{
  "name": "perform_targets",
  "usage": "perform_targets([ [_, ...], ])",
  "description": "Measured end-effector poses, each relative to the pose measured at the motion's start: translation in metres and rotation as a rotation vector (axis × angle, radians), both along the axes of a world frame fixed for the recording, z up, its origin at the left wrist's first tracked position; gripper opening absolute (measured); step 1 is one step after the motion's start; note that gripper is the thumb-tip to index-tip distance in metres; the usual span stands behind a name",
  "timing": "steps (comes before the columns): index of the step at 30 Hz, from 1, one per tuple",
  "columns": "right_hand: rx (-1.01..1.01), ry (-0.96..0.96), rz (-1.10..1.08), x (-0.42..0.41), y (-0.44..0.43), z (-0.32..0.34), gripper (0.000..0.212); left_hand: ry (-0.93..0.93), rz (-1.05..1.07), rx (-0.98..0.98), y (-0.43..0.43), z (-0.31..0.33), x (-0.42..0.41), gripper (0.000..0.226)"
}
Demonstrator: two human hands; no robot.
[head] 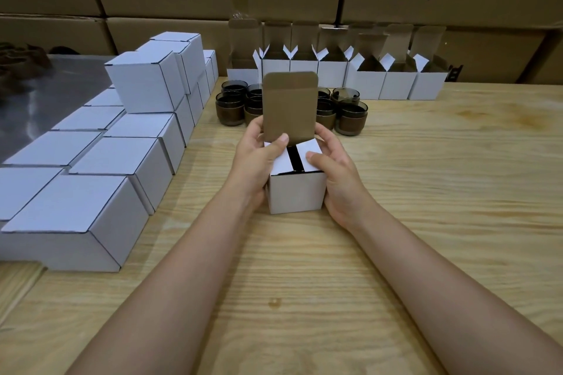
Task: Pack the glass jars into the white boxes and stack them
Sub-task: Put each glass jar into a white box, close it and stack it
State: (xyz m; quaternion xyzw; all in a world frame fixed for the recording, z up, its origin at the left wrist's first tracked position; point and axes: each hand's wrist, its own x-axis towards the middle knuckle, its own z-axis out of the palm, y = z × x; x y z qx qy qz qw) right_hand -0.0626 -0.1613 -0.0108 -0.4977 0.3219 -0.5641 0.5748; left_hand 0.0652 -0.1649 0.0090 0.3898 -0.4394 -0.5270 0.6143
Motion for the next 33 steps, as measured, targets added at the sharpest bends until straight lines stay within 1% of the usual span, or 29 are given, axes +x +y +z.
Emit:
perform_targets([
  [3,-0.069,0.000,0.018,-0.001,-0.001,0.000,0.058,0.044,-0.030,-0.067,0.000,-0.006,0.000,0.029],
  [4,-0.076,-0.005,0.025,-0.002,-0.002,-0.001,0.058,0.081,-0.051,-0.071,0.000,-0.007,0.000,0.026],
  [6,-0.064,-0.028,0.037,-0.003,-0.003,-0.003,0.049,0.157,-0.093,-0.056,0.001,-0.012,0.000,0.021],
  [8,-0.047,-0.048,0.049,-0.005,-0.003,-0.004,0.042,0.195,-0.104,-0.028,0.002,-0.016,0.002,0.023],
  [10,-0.060,-0.044,0.076,-0.006,-0.001,-0.005,0.044,0.191,-0.107,-0.027,0.001,-0.017,0.003,0.027],
  [11,-0.079,-0.033,0.092,-0.007,0.000,-0.005,0.051,0.176,-0.104,-0.039,0.001,-0.017,0.002,0.026],
  [14,-0.101,0.007,0.123,-0.007,0.003,-0.005,0.079,0.103,-0.052,-0.098,0.001,-0.017,0.001,0.022],
  [16,-0.099,0.024,0.097,-0.003,0.006,-0.002,0.088,0.068,-0.024,-0.135,0.002,-0.016,0.001,0.019],
  [17,-0.099,0.026,0.070,-0.002,0.007,-0.001,0.090,0.059,-0.013,-0.150,0.002,-0.016,0.001,0.019],
  [18,-0.108,0.034,0.035,-0.001,0.008,-0.001,0.087,0.047,0.001,-0.166,0.003,-0.017,0.000,0.020],
  [19,-0.134,0.053,-0.007,-0.001,0.008,-0.001,0.079,0.022,0.021,-0.186,0.003,-0.017,-0.001,0.022],
  [21,-0.211,0.113,-0.092,-0.002,0.007,-0.002,0.049,-0.066,0.067,-0.229,0.007,-0.019,-0.003,0.027],
  [22,-0.233,0.139,-0.123,-0.003,0.007,-0.002,0.038,-0.111,0.084,-0.254,0.009,-0.020,-0.005,0.029],
  [23,-0.239,0.152,-0.146,-0.004,0.007,-0.001,0.035,-0.145,0.096,-0.275,0.010,-0.021,-0.007,0.029],
  [24,-0.236,0.153,-0.160,-0.005,0.007,0.000,0.039,-0.163,0.103,-0.287,0.011,-0.021,-0.008,0.028],
  [26,-0.211,0.123,-0.158,-0.004,0.010,0.003,0.058,-0.150,0.105,-0.282,0.012,-0.020,-0.010,0.026],
  [27,-0.191,0.104,-0.143,-0.004,0.011,0.004,0.065,-0.129,0.100,-0.268,0.012,-0.020,-0.010,0.024],
  [28,-0.166,0.091,-0.120,-0.004,0.013,0.006,0.065,-0.104,0.091,-0.247,0.012,-0.019,-0.010,0.022],
  [30,-0.126,0.097,-0.088,-0.004,0.013,0.009,0.054,-0.032,0.061,-0.202,0.011,-0.018,-0.010,0.019],
  [33,-0.143,0.115,-0.094,-0.005,0.010,0.007,0.023,0.027,0.044,-0.180,0.011,-0.018,-0.009,0.021],
])
